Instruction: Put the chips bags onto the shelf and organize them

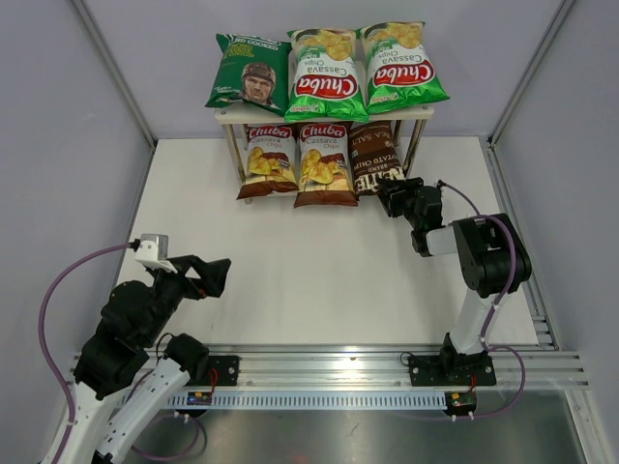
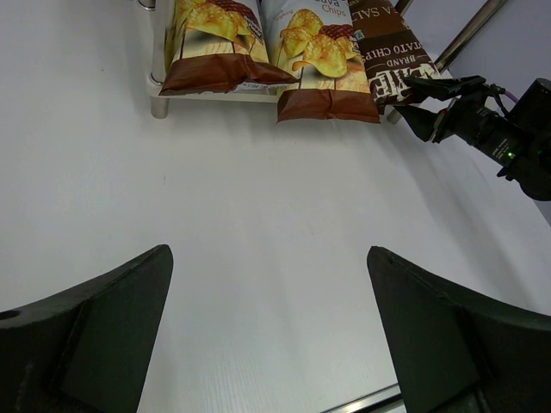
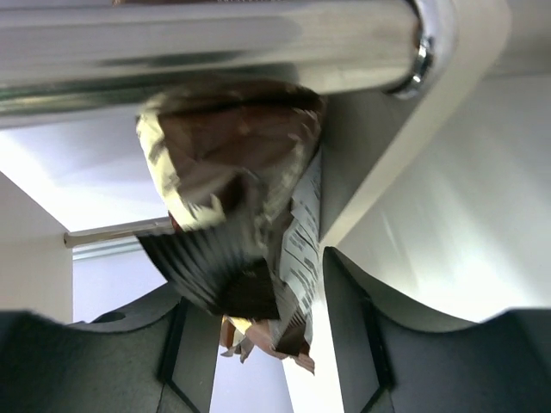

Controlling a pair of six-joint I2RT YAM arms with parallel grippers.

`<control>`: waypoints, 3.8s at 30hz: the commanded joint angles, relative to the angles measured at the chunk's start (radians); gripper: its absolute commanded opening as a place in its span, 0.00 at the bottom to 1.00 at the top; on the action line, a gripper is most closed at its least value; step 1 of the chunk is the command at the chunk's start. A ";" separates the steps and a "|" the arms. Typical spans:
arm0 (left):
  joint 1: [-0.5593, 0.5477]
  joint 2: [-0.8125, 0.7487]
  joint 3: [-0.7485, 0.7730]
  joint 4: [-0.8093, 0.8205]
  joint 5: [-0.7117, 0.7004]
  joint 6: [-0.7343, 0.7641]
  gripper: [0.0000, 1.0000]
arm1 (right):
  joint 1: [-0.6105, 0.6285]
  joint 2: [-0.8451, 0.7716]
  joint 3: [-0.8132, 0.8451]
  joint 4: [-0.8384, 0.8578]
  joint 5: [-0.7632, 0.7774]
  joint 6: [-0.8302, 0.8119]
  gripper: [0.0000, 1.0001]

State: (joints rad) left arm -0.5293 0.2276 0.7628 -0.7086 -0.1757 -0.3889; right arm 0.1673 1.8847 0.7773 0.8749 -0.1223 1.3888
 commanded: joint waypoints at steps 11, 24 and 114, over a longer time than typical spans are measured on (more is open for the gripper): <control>-0.005 -0.004 0.001 0.049 0.038 0.024 0.99 | -0.002 0.001 -0.062 0.176 0.016 0.053 0.49; -0.005 -0.014 0.000 0.047 0.038 0.022 0.99 | 0.000 0.027 -0.096 0.187 0.021 0.053 0.47; 0.397 -0.016 -0.108 0.170 0.051 0.222 0.99 | 0.075 -1.418 0.163 -1.542 0.289 -1.154 0.99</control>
State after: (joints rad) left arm -0.1230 0.2272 0.6594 -0.5964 -0.1383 -0.1913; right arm 0.2359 0.4839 0.9104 -0.6579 0.1169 0.2722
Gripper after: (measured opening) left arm 0.987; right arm 0.993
